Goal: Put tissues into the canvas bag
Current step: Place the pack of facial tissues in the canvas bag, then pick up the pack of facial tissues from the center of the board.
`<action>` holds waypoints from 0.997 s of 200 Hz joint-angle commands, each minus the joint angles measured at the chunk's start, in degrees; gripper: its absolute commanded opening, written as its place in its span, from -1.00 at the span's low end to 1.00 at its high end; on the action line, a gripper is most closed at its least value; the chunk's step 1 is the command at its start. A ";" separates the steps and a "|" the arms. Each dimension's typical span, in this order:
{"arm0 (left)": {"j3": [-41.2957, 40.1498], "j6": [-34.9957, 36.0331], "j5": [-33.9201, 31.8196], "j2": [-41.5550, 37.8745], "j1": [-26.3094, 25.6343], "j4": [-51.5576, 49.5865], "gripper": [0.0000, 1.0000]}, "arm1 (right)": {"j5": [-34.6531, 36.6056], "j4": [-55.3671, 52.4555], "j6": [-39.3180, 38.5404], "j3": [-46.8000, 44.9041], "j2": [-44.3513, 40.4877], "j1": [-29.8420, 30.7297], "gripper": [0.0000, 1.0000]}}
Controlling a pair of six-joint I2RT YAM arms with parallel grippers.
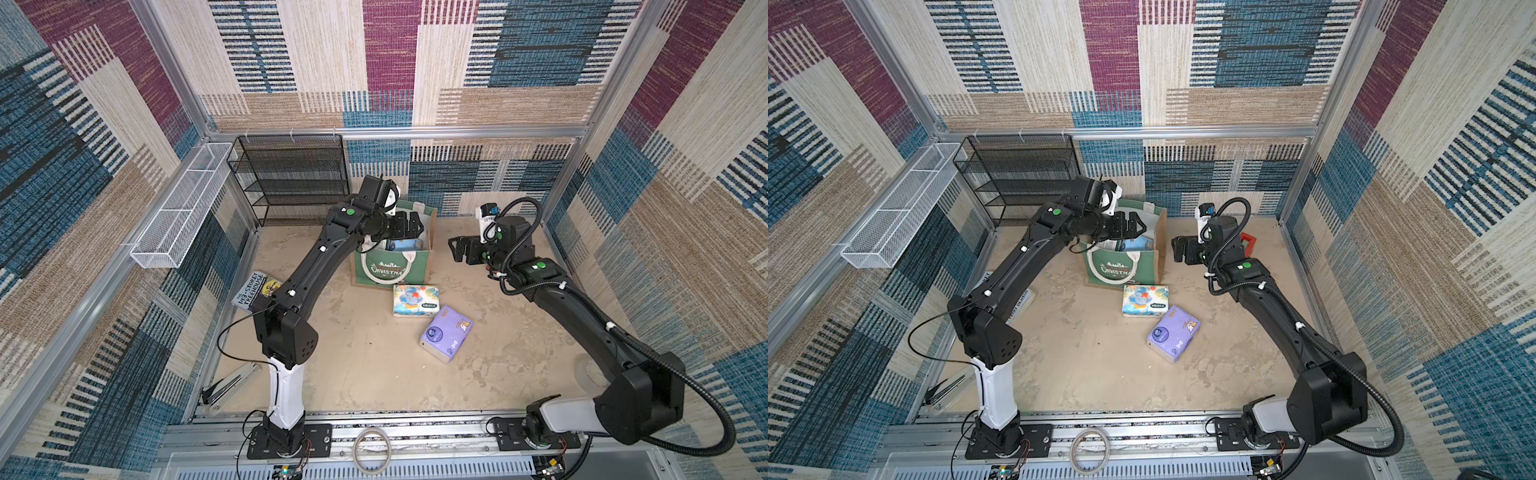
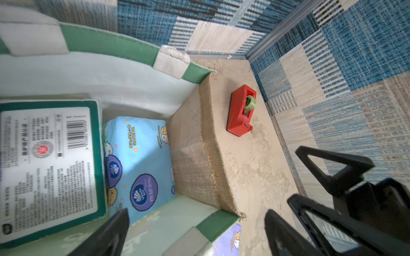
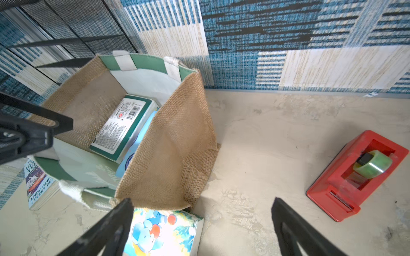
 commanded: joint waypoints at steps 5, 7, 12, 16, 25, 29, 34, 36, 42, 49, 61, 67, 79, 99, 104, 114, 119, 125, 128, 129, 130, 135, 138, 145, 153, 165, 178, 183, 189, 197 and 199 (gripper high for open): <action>-6.28 1.92 -3.85 -5.35 -1.19 7.86 0.98 | -0.28 6.75 -0.42 -5.68 -5.18 -0.46 0.99; -6.85 1.99 -4.08 -5.81 -1.34 8.22 0.97 | -0.26 7.03 -0.42 -6.22 -5.57 -0.56 0.99; -8.41 2.17 -4.78 -7.06 -1.60 9.09 0.98 | -0.17 7.36 -0.28 -7.27 -6.64 -0.63 0.99; -9.67 2.28 -5.25 -8.07 -1.83 9.80 0.98 | -0.09 7.62 -0.12 -8.15 -7.40 -0.72 0.99; -12.29 2.45 -6.16 -10.07 -2.27 11.32 0.98 | 0.06 8.00 0.19 -10.24 -9.17 -0.96 0.99; -13.45 2.52 -6.51 -10.95 -2.53 11.89 0.98 | 0.14 8.25 0.41 -11.20 -9.90 -1.02 0.99; -14.94 2.66 -6.87 -11.95 -2.90 12.69 0.98 | 0.22 8.47 0.65 -12.44 -10.85 -1.18 0.99; -15.49 2.72 -7.04 -12.41 -3.02 12.90 0.98 | 0.26 8.53 0.75 -12.90 -11.21 -1.22 0.99; -17.06 2.90 -7.48 -13.61 -3.40 13.59 0.98 | 0.45 8.64 1.20 -14.30 -12.26 -1.27 0.99; -19.00 3.08 -7.88 -14.97 -3.90 14.40 0.98 | 0.94 8.74 1.92 -16.01 -13.68 -1.41 0.99; -22.26 3.35 -8.71 -17.33 -4.82 15.78 0.98 | 1.62 8.93 3.49 -19.12 -16.18 -1.58 0.99; -24.14 3.59 -9.21 -18.56 -5.45 16.50 0.98 | 1.74 9.23 4.36 -20.76 -17.54 -1.83 0.98; -27.68 4.33 -10.49 -20.80 -6.91 17.74 0.98 | 1.87 9.83 6.15 -24.03 -20.38 -2.19 0.99; -32.51 5.12 -13.23 -23.96 -9.31 18.87 0.98 | 1.83 10.71 9.58 -29.72 -25.25 -2.69 0.99; -33.67 5.12 -13.36 -24.61 -9.77 19.50 0.99 | 1.70 10.89 10.47 -31.06 -26.30 -2.82 0.99; -36.11 4.77 -13.45 -25.74 -10.81 20.38 1.00 | 1.17 11.29 12.13 -33.76 -28.48 -3.10 0.99; -37.10 4.61 -13.45 -26.17 -11.35 20.70 0.99 | 0.96 11.36 12.89 -34.93 -29.54 -3.23 0.98; -38.34 4.51 -13.60 -26.52 -11.91 21.03 0.99 | 0.87 11.29 13.99 -36.39 -30.61 -3.38 0.99; -38.81 4.43 -13.62 -26.68 -12.23 21.08 0.98 | 0.72 11.29 14.54 -37.07 -31.11 -3.45 0.99; -39.01 4.42 -13.62 -26.69 -12.32 21.12 0.98 | 0.72 11.33 14.62 -37.30 -31.31 -3.49 0.99; -39.20 4.37 -13.63 -26.70 -12.45 21.10 0.98 | 0.63 11.35 14.75 -37.55 -31.46 -3.46 0.99; -40.01 4.10 -13.62 -26.79 -12.85 21.08 0.97 | 0.39 11.36 15.67 -38.64 -32.28 -3.60 0.99; -40.55 3.88 -13.63 -26.80 -13.05 21.16 0.97 | 0.31 11.29 16.16 -39.25 -32.73 -3.67 0.99; -41.78 3.35 -13.26 -26.86 -13.47 21.53 0.96 | -0.18 11.42 17.27 -40.73 -33.85 -3.85 0.98; -43.12 2.52 -12.95 -26.83 -14.01 22.04 0.95 | -0.83 11.61 18.39 -42.44 -35.12 -4.00 0.99; -45.10 1.54 -12.75 -26.72 -14.87 23.12 0.92 | -1.57 12.19 20.15 -44.93 -36.85 -4.08 0.99; -46.83 0.63 -12.57 -26.39 -15.88 24.05 0.91 | -2.15 13.14 21.92 -47.68 -38.47 -4.15 0.99; -47.28 0.27 -12.53 -26.10 -16.30 24.22 0.90 | -2.46 13.53 22.62 -48.59 -39.09 -4.24 0.99; -47.89 -0.25 -12.59 -25.87 -16.80 24.31 0.90 | -3.00 13.90 23.37 -49.54 -39.62 -4.26 0.99; -48.81 -1.04 -12.58 -25.45 -17.42 24.91 0.90 | -3.85 14.44 24.28 -50.71 -40.36 -4.38 0.99; -49.12 -1.28 -12.53 -25.34 -17.59 25.09 0.90 | -4.08 14.60 24.52 -51.05 -40.51 -4.40 0.99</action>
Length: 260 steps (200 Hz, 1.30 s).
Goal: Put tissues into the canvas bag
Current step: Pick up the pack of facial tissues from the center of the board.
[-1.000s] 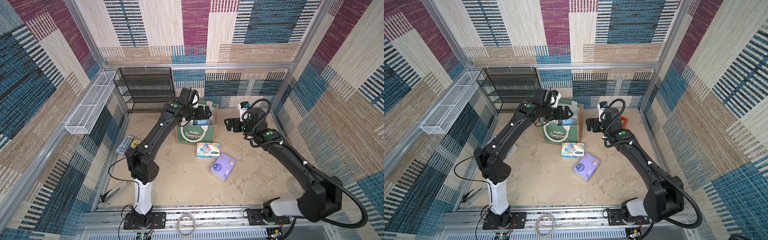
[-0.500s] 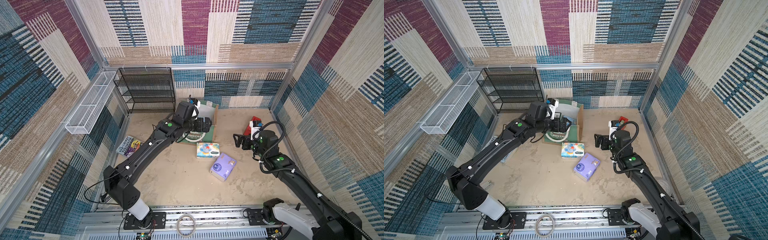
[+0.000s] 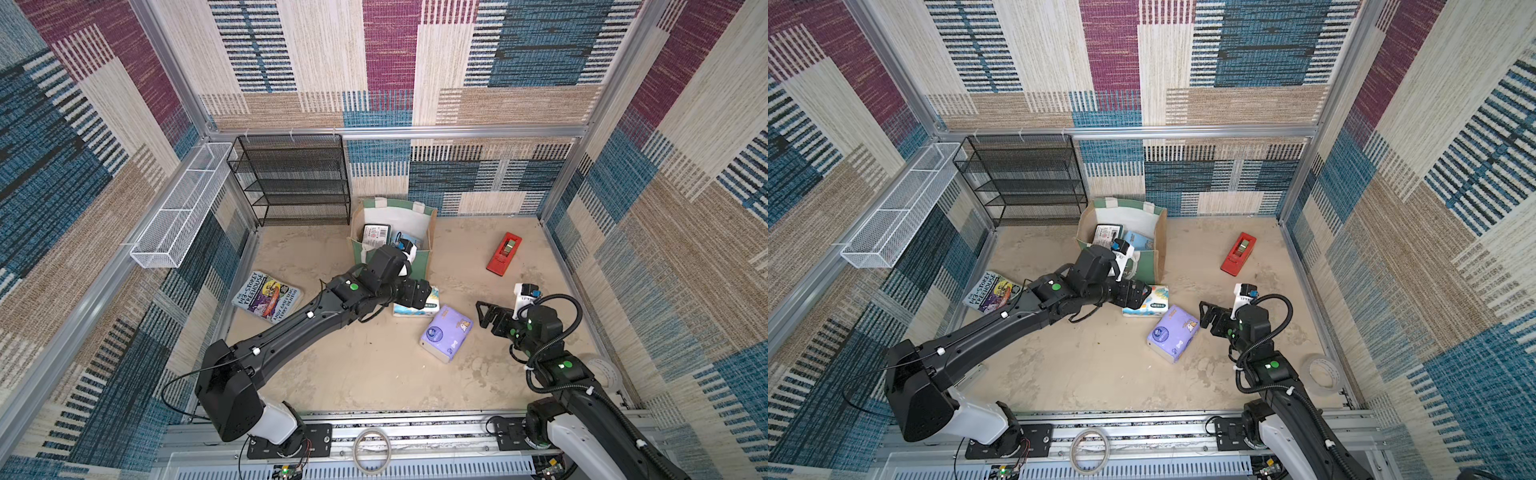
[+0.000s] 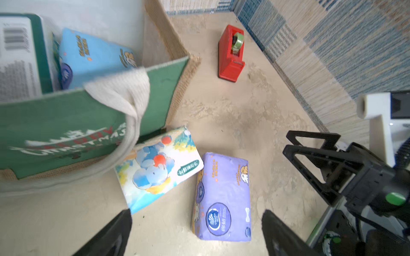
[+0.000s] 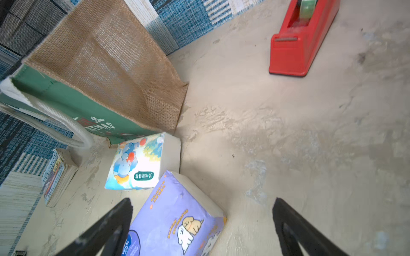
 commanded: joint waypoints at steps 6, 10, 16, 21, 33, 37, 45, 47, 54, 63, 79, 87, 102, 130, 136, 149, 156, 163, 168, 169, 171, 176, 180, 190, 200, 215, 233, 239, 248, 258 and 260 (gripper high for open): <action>-2.71 -3.80 -0.16 1.17 -1.86 4.35 0.90 | -3.38 4.25 5.51 -3.48 -2.01 -0.25 0.99; -3.29 -4.38 -0.03 1.38 -2.08 4.76 0.90 | -3.64 4.43 6.07 -4.06 -2.26 -0.22 0.99; -4.06 -5.10 0.33 1.85 -2.49 5.41 0.90 | -3.90 4.56 6.92 -4.86 -2.73 -0.25 0.99; -4.63 -5.82 0.58 2.24 -2.71 5.94 0.89 | -4.14 4.77 7.57 -5.66 -3.06 -0.25 0.99; -5.50 -7.09 0.80 3.37 -3.52 6.51 0.88 | -4.55 5.23 8.90 -7.44 -4.17 -0.30 0.99; -5.75 -7.44 0.81 3.63 -3.75 6.75 0.88 | -4.69 5.41 9.39 -7.96 -4.62 -0.27 0.99; -6.32 -8.07 0.92 4.21 -4.25 7.19 0.88 | -4.85 5.66 10.15 -8.99 -5.53 -0.29 0.99; -6.41 -8.24 0.97 4.27 -4.35 7.31 0.88 | -4.95 5.70 10.37 -9.17 -5.74 -0.27 0.99; -6.79 -8.68 0.95 4.77 -4.72 7.75 0.88 | -5.13 5.93 10.95 -9.92 -6.52 -0.32 0.99; -7.16 -9.15 0.60 5.15 -5.16 8.13 0.87 | -5.74 6.44 11.64 -10.98 -7.42 -0.41 0.99; -7.66 -9.80 0.29 5.99 -5.64 8.77 0.87 | -6.86 7.18 12.51 -12.20 -8.17 -0.45 0.99; -7.79 -10.03 0.20 6.36 -5.96 9.05 0.87 | -7.07 7.42 13.07 -12.71 -8.12 -0.49 0.99; -7.80 -10.17 -0.23 7.12 -6.38 9.29 0.87 | -7.58 8.06 13.63 -13.39 -7.47 -0.71 0.99; -8.35 -10.98 -0.60 8.43 -6.68 10.09 0.88 | -8.68 9.68 13.84 -14.41 -6.68 -1.03 0.99; -8.63 -11.20 -0.51 8.66 -6.62 10.51 0.87 | -9.09 10.15 13.96 -14.67 -6.58 -1.19 0.99; -9.10 -11.63 -0.60 9.17 -6.62 11.17 0.88 | -10.79 11.95 14.44 -15.56 -6.29 -1.77 0.99; -9.32 -11.77 -0.46 9.35 -6.64 11.66 0.88 | -11.98 13.15 15.15 -16.31 -5.99 -2.10 0.99; -9.46 -11.83 -0.04 9.64 -6.68 12.15 0.88 | -12.97 14.33 16.01 -17.11 -5.48 -2.52 0.99; -9.55 -11.94 0.14 9.88 -6.52 12.48 0.88 | -13.62 15.18 16.58 -17.63 -5.17 -2.77 0.99; -9.55 -11.93 0.17 9.94 -6.48 12.51 0.88 | -13.70 15.28 16.70 -17.75 -5.14 -2.84 0.99; -9.51 -12.04 0.19 10.01 -6.44 12.49 0.88 | -13.89 15.57 16.90 -17.84 -4.94 -2.93 0.99; -9.39 -12.05 0.32 10.32 -6.43 12.51 0.88 | -14.31 16.29 17.35 -18.26 -4.78 -3.25 0.99; -9.23 -11.93 0.48 10.48 -6.39 12.47 0.88 | -14.61 16.66 17.59 -18.55 -4.61 -3.40 0.99; -8.73 -11.73 0.72 11.02 -6.26 12.04 0.88 | -15.14 17.29 17.70 -18.96 -4.50 -3.65 0.99; -8.51 -11.74 0.97 11.45 -6.02 11.83 0.88 | -15.48 17.50 17.53 -19.16 -4.62 -3.79 0.99; -8.70 -12.41 1.46 11.85 -5.55 12.11 0.89 | -16.47 18.51 17.51 -19.71 -4.84 -4.12 0.99; -9.78 -13.67 3.01 11.80 -4.43 13.89 0.89 | -18.38 20.82 18.65 -21.03 -4.41 -4.74 0.99; -10.13 -14.06 3.39 11.78 -4.04 14.39 0.89 | -18.80 21.47 19.14 -21.51 -4.17 -4.92 0.99; -10.37 -14.19 3.71 11.68 -3.76 14.73 0.88 | -19.30 22.32 19.62 -22.04 -3.90 -5.10 0.99; -10.34 -13.97 3.65 11.55 -3.54 14.52 0.88 | -19.73 23.07 19.98 -22.30 -3.70 -5.25 0.99; -10.28 -13.86 3.63 11.51 -3.53 14.48 0.88 | -19.83 23.17 20.03 -22.27 -3.68 -5.21 0.99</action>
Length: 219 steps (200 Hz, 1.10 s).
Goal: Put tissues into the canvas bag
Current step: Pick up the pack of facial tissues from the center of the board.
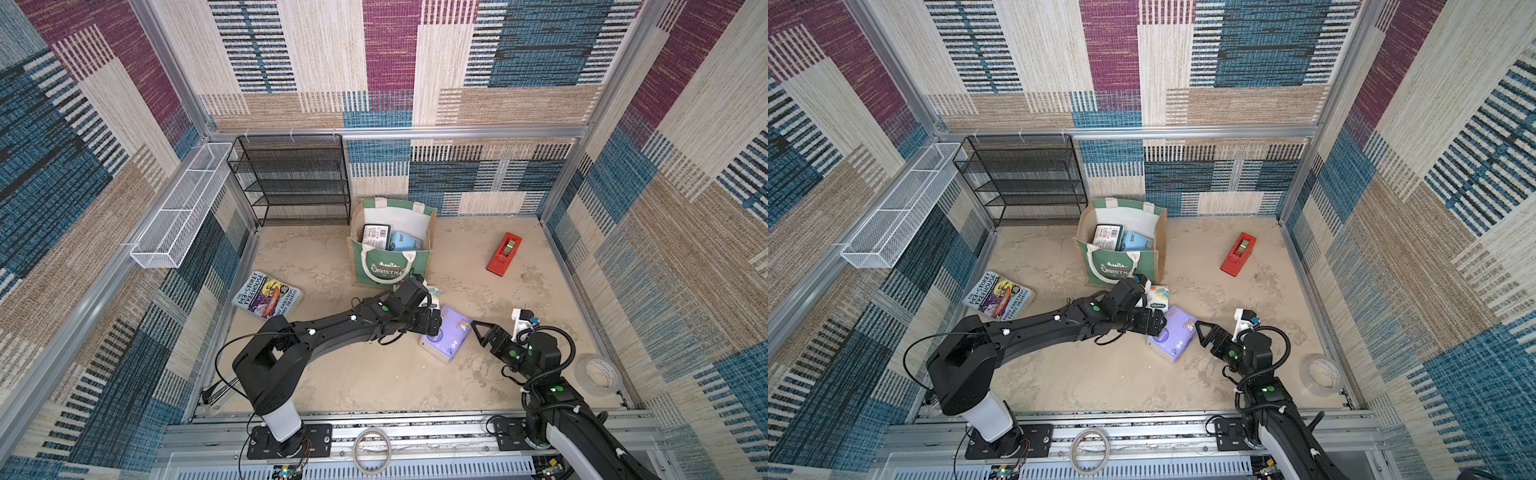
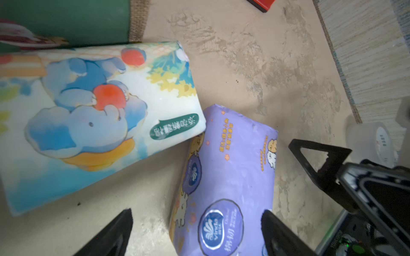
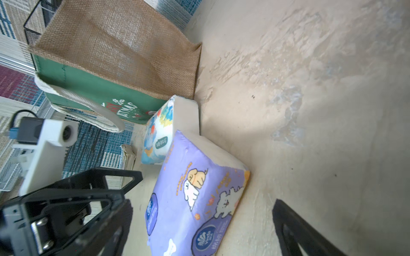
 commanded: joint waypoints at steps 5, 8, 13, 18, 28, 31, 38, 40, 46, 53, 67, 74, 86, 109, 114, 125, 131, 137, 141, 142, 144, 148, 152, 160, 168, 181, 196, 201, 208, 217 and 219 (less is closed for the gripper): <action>-0.05 -1.14 1.49 -0.33 0.45 1.62 0.88 | -2.78 5.17 1.96 -4.69 0.47 -0.21 0.99; 0.05 -1.02 1.30 -0.33 0.42 1.45 0.88 | -2.79 5.25 1.96 -4.69 0.49 -0.21 0.99; 0.15 -0.86 1.12 -0.33 0.53 1.17 0.88 | -3.08 5.44 1.91 -4.74 0.55 -0.29 0.99; 0.23 -0.71 1.06 -0.30 0.59 0.95 0.88 | -3.29 5.75 1.82 -4.72 0.76 -0.32 0.99; 0.16 -0.60 1.06 -0.31 0.74 0.85 0.88 | -3.80 6.41 1.84 -4.58 1.45 -0.30 0.99; 0.03 -0.65 1.13 -0.33 0.78 0.91 0.88 | -4.08 6.74 1.87 -4.58 1.93 -0.30 0.98; -0.18 -0.95 1.60 -0.27 1.02 1.35 0.88 | -4.66 7.32 1.82 -4.44 2.93 -0.42 0.99; -0.26 -0.99 1.73 -0.26 1.09 1.43 0.88 | -4.82 7.50 1.79 -4.37 3.31 -0.44 0.99; -0.52 -1.20 2.25 -0.25 1.17 1.99 0.88 | -5.26 8.07 1.69 -4.23 4.45 -0.39 0.99; -0.72 -1.50 2.67 -0.14 1.26 2.35 0.88 | -5.89 9.05 1.59 -4.15 5.93 -0.38 0.98; -0.70 -1.75 3.61 0.28 1.49 2.86 0.88 | -6.94 10.74 1.33 -3.55 8.95 -0.51 0.99; -0.60 -1.92 4.28 0.56 1.59 3.08 0.88 | -7.41 11.37 1.05 -3.20 10.51 -0.49 0.99; -0.40 -2.09 5.38 1.04 1.61 3.24 0.87 | -8.40 12.17 0.37 -2.18 13.44 -0.47 1.00; -0.11 -2.47 7.40 2.11 1.61 3.40 0.82 | -10.45 13.48 -0.92 -0.10 19.66 -0.51 0.93; -0.11 -2.71 7.68 2.33 1.61 3.58 0.81 | -10.93 14.04 -0.95 0.17 20.88 -0.52 0.91; -0.36 -3.06 8.21 2.52 1.61 3.97 0.79 | -11.92 15.83 -0.44 0.53 23.50 -0.47 0.87; -0.54 -3.27 8.43 2.62 1.61 4.08 0.78 | -12.52 17.11 0.08 0.53 24.70 -0.51 0.85; -0.79 -3.50 8.66 2.57 1.61 4.32 0.77 | -13.22 18.53 0.48 0.45 25.80 -0.47 0.83; -0.96 -3.70 8.79 2.57 1.61 4.39 0.76 | -13.53 19.27 0.69 0.49 26.56 -0.47 0.82; -1.02 -3.76 8.79 2.56 1.61 4.42 0.76 | -13.61 19.41 0.75 0.42 26.74 -0.47 0.82; -1.11 -3.87 8.86 2.55 1.61 4.51 0.76 | -13.71 19.68 0.80 0.36 27.08 -0.49 0.82; -1.28 -4.01 8.95 2.49 1.61 4.73 0.76 | -14.01 20.14 0.90 0.49 27.76 -0.47 0.81; -1.53 -4.09 9.10 2.49 1.63 5.02 0.75 | -14.26 20.51 0.97 0.39 28.28 -0.56 0.80; -1.88 -4.52 9.39 2.50 1.64 5.53 0.74 | -14.65 21.29 0.99 0.35 29.47 -0.47 0.79; -2.04 -4.97 9.70 2.62 1.63 5.83 0.73 | -15.05 22.07 1.23 0.36 30.43 -0.47 0.78; -2.21 -5.69 10.15 3.00 1.75 6.10 0.70 | -16.15 23.63 1.75 0.47 32.15 -0.47 0.76; -2.47 -6.57 11.19 3.45 2.03 6.92 0.65 | -17.13 25.66 2.88 0.35 34.15 -0.48 0.73; -2.61 -6.86 11.61 3.58 2.18 7.28 0.63 | -17.32 26.28 3.30 0.32 34.74 -0.48 0.72; -2.74 -7.26 12.14 3.67 2.31 7.75 0.60 | -17.46 26.85 3.66 0.24 35.36 -0.56 0.71; -2.91 -7.59 12.69 3.83 2.57 8.18 0.57 | -17.65 27.46 3.92 0.24 36.10 -0.52 0.71; -2.92 -7.60 12.74 3.83 2.62 8.22 0.56 | -17.65 27.50 3.96 0.23 36.17 -0.53 0.71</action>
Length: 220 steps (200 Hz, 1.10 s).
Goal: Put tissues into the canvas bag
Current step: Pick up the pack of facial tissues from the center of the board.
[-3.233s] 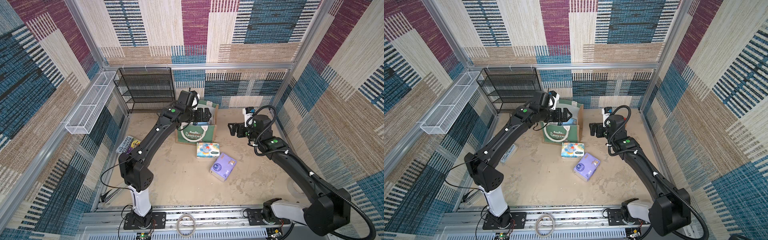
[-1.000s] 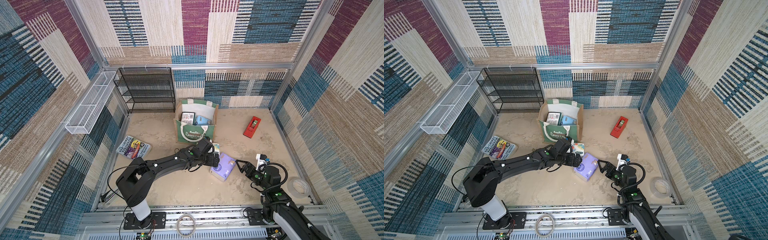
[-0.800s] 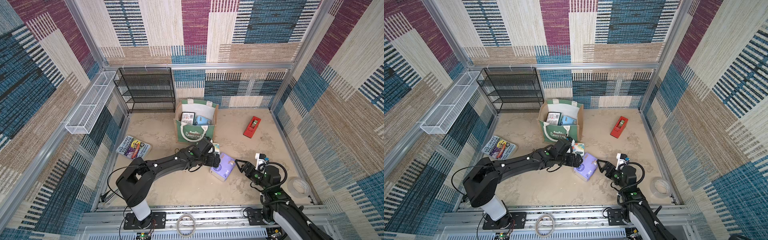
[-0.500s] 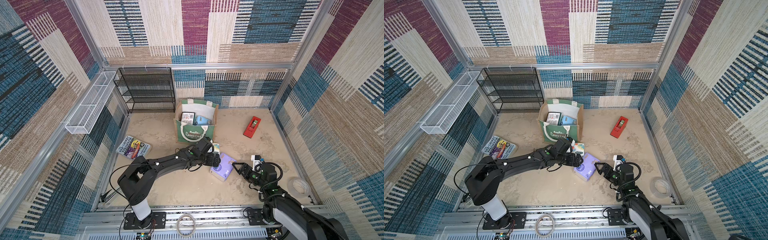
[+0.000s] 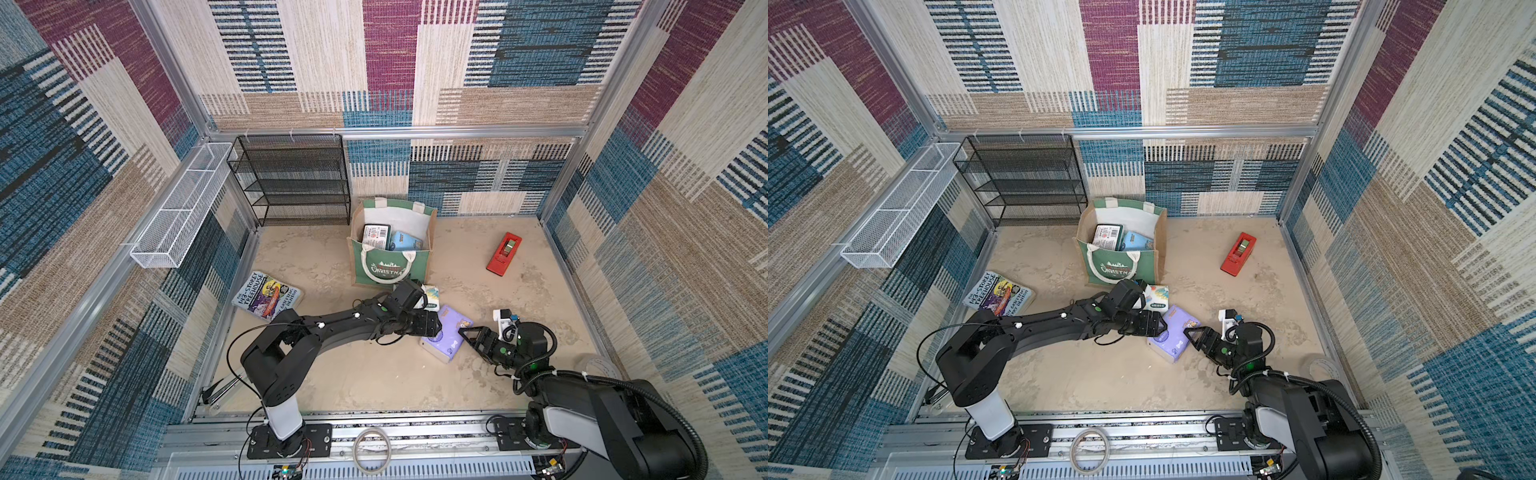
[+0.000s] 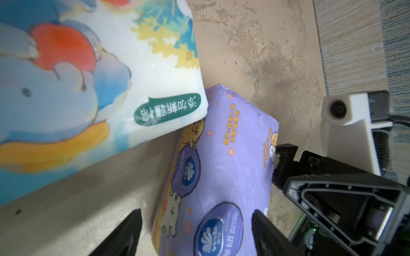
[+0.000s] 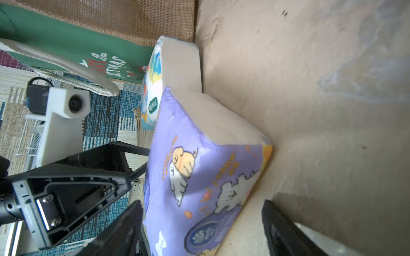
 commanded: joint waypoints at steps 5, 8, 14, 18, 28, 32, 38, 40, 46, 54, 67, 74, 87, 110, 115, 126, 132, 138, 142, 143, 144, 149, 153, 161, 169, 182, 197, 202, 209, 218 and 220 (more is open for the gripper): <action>-0.43 -2.03 2.60 0.40 0.56 2.50 0.55 | -1.92 1.63 2.45 -0.24 1.96 0.09 0.70; -0.43 -2.01 2.71 0.55 0.57 2.50 0.54 | -1.98 1.84 2.53 -0.26 2.17 0.10 0.70; -0.38 -2.10 2.89 0.65 0.65 2.50 0.53 | -2.17 2.37 2.77 -0.43 2.64 0.03 0.70; -0.43 -2.10 2.97 0.72 0.74 2.46 0.52 | -2.32 2.81 3.02 -0.45 2.85 0.09 0.70; -0.43 -2.18 3.19 0.85 0.84 2.42 0.49 | -2.58 3.79 3.39 -0.53 3.61 0.04 0.69; -0.43 -2.24 3.32 0.93 0.85 2.39 0.48 | -2.67 4.24 3.63 -0.70 3.84 0.07 0.69; -0.43 -2.26 3.42 1.03 0.90 2.27 0.47 | -2.74 5.01 4.03 -0.75 4.27 0.08 0.69; -0.43 -2.25 3.36 1.03 0.90 2.25 0.46 | -2.72 5.29 4.11 -0.76 4.45 0.09 0.69; -0.43 -2.33 3.50 1.11 0.92 2.20 0.45 | -2.72 5.97 4.51 -0.89 4.92 0.06 0.70; -0.43 -2.30 3.56 1.28 0.93 2.03 0.43 | -2.72 6.81 4.80 -0.97 5.55 0.08 0.69; -0.04 -2.27 3.59 1.72 1.07 1.14 0.39 | -2.93 7.80 5.10 -0.93 6.67 0.09 0.69; 0.22 -2.16 3.60 2.07 1.11 0.51 0.38 | -3.05 8.36 5.27 -0.97 7.18 0.09 0.68; 0.59 -1.98 3.53 2.61 1.18 -0.53 0.35 | -3.21 9.57 5.77 -1.06 8.17 0.07 0.68; 0.20 -2.29 3.43 3.05 1.50 -0.50 0.32 | -3.52 11.43 6.76 -1.53 9.45 0.09 0.66; -0.06 -2.40 3.47 3.06 1.58 -0.23 0.32 | -3.51 11.69 6.87 -1.65 9.57 0.03 0.65; -0.58 -2.53 3.60 3.16 1.69 0.21 0.30 | -3.43 12.10 7.14 -2.02 9.59 0.07 0.65; -0.74 -2.54 3.52 3.18 1.80 0.22 0.29 | -3.34 12.20 7.22 -2.30 9.58 0.09 0.65; -1.01 -2.60 3.44 3.14 1.86 0.33 0.29 | -3.33 12.21 7.35 -2.39 9.38 0.10 0.65; -1.23 -2.62 3.38 3.09 1.89 0.43 0.29 | -3.38 12.13 7.39 -2.54 9.31 0.07 0.65; -1.27 -2.65 3.40 3.07 1.92 0.42 0.29 | -3.36 12.08 7.39 -2.55 9.27 0.09 0.65; -1.34 -2.67 3.41 3.10 1.94 0.45 0.28 | -3.35 12.06 7.39 -2.55 9.25 0.09 0.65; -1.59 -2.75 3.42 2.95 2.02 0.64 0.28 | -3.34 11.97 7.38 -2.76 9.08 0.07 0.65; -1.80 -2.82 3.35 2.90 2.09 0.78 0.28 | -3.35 11.95 7.33 -2.88 8.99 0.09 0.65; -2.22 -3.03 3.25 2.83 2.26 1.05 0.28 | -3.33 11.86 7.25 -3.02 8.79 0.09 0.65; -2.58 -3.28 3.16 2.70 2.41 1.21 0.28 | -3.40 11.62 7.09 -3.07 8.69 0.08 0.66; -2.89 -3.38 3.16 2.70 2.81 1.49 0.27 | -3.51 11.42 6.79 -2.90 8.68 0.09 0.66; -2.89 -3.04 3.42 2.83 3.19 1.60 0.27 | -3.68 11.58 6.94 -2.72 8.87 0.07 0.66; -2.85 -2.93 3.55 2.92 3.35 1.67 0.27 | -3.62 11.77 7.03 -2.72 8.87 0.05 0.66; -2.73 -2.79 3.67 3.04 3.42 1.54 0.27 | -3.60 11.68 7.04 -2.70 8.87 0.05 0.66; -2.63 -2.72 3.90 3.29 3.55 1.58 0.27 | -3.43 11.68 7.11 -2.66 8.87 0.10 0.66; -2.63 -2.72 3.98 3.31 3.56 1.59 0.27 | -3.43 11.68 7.12 -2.67 8.87 0.05 0.66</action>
